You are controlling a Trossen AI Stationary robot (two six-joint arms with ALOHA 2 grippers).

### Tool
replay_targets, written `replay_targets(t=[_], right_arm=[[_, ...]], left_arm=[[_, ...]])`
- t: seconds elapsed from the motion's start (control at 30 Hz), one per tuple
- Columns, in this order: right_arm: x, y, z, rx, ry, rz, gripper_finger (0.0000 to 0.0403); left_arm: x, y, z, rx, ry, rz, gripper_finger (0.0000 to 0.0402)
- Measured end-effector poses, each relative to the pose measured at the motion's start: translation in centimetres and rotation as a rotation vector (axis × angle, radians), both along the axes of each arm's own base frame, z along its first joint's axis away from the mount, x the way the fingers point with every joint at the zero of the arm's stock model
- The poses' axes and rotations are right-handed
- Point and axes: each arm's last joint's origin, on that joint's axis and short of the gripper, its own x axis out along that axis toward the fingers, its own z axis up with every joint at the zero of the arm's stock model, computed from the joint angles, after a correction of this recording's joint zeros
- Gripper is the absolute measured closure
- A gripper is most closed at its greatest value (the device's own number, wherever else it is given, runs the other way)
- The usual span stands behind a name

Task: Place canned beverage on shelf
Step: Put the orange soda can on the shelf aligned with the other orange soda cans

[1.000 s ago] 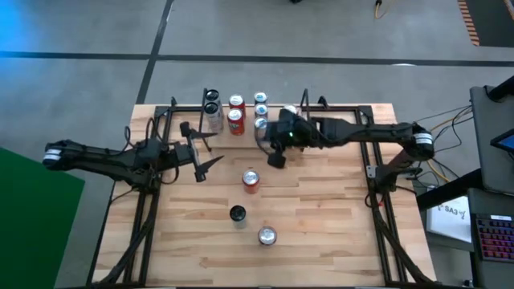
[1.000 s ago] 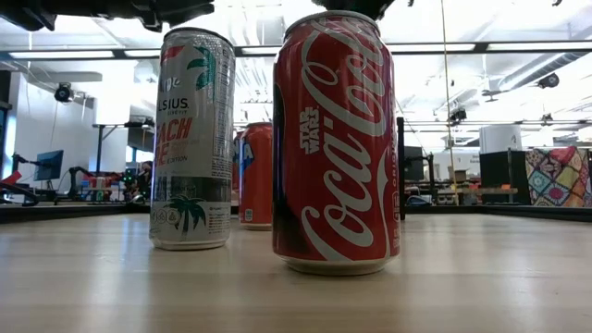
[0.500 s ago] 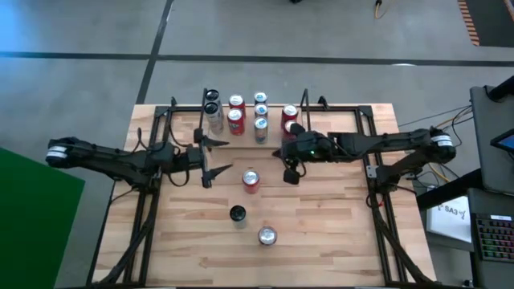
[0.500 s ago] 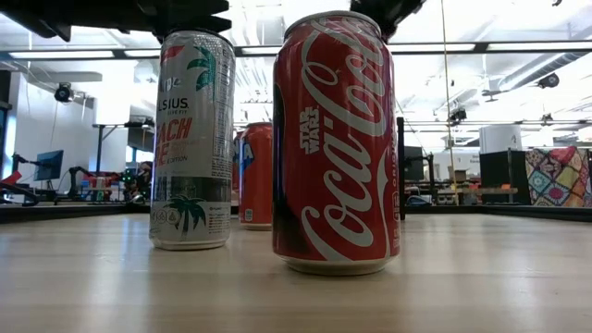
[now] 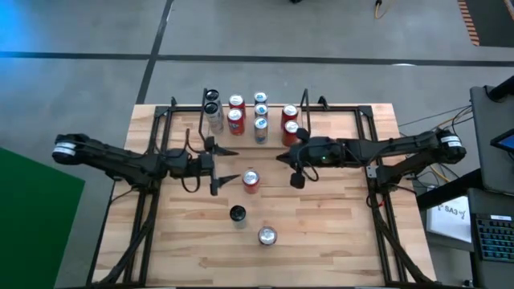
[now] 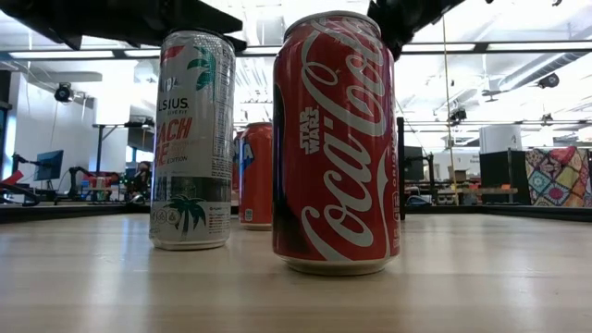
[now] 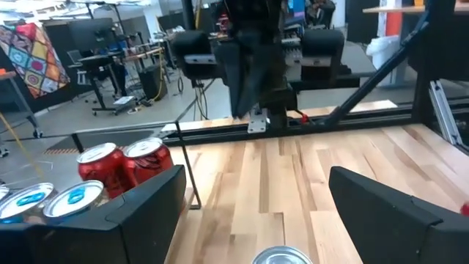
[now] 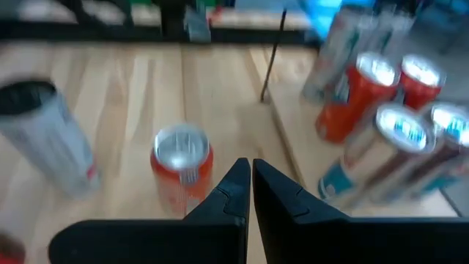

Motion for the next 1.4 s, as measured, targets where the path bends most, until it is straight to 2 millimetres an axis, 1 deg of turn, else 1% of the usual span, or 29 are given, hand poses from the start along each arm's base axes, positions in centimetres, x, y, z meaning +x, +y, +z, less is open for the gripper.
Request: replay_targets(t=[0.07,0.17,0.37,0.57,0.8,1.4], right_arm=[[0.1,0.0,0.4,-0.006,-0.063,0.003,0.0394],[0.3,0.0,0.9,-0.033,-0.121,0.015,0.0394],[0.6,0.0,1.7,-0.078,-0.198,0.031,0.0394],[0.6,0.0,1.4,-0.061,-0.195,0.026,0.0394],[0.5,0.0,0.7,-0.053,-0.172,0.023,0.0394],[0.4,0.0,0.6,-0.053,-0.168,0.023,0.0394]], left_arm=[[0.3,-0.1,-0.1,0.001,0.007,-0.002,0.008],[0.6,-0.1,-0.8,0.003,0.04,-0.004,0.008],[1.3,-0.2,-2.1,0.007,0.105,-0.003,0.008],[1.9,-0.3,-3.3,0.011,0.155,-0.003,0.008],[2.3,-0.3,-3.8,0.012,0.167,-0.003,0.008],[2.5,-0.3,-3.9,0.038,0.169,0.002,0.0078]])
